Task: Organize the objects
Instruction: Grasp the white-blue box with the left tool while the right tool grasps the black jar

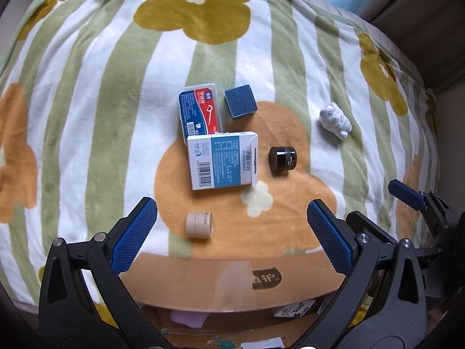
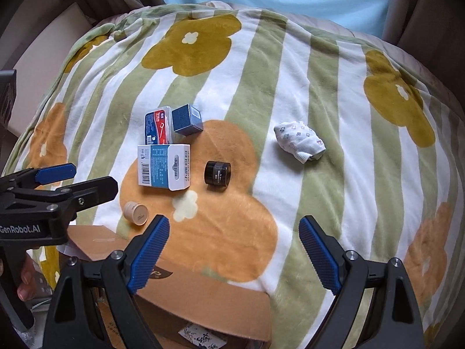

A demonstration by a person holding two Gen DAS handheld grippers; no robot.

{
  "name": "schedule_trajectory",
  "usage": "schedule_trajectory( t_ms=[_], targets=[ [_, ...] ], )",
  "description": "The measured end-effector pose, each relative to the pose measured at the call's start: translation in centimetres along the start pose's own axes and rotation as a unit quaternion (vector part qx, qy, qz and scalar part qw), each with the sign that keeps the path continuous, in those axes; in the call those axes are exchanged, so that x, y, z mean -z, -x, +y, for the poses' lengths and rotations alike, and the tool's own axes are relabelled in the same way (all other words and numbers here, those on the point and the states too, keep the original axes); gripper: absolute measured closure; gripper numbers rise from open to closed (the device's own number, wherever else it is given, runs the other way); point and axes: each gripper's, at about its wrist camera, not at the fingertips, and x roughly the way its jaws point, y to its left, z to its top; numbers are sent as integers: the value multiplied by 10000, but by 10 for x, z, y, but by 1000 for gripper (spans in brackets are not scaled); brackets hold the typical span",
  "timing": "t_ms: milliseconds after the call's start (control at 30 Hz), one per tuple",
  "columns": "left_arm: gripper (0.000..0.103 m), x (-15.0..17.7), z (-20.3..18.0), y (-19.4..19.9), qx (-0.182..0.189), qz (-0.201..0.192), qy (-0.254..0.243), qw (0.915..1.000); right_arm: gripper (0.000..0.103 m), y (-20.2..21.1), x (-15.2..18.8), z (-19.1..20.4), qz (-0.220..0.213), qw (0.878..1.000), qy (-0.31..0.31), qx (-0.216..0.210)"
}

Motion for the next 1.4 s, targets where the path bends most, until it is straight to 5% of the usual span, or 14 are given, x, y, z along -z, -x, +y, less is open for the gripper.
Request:
schedule_trajectory(
  t_ms=[733, 1133, 1400],
  targets=[
    [1, -42, 1, -108, -371, 574, 615, 9958, 18, -96, -40, 13, 597, 9980, -62, -175],
    [1, -47, 4, -130, -444, 622, 838, 9935, 29, -119, -46, 15, 749, 9964, -293, -279],
    [14, -46, 0, -134, -396, 619, 913, 9931, 47, -123, -43, 23, 856, 9957, -268, -216]
  ],
)
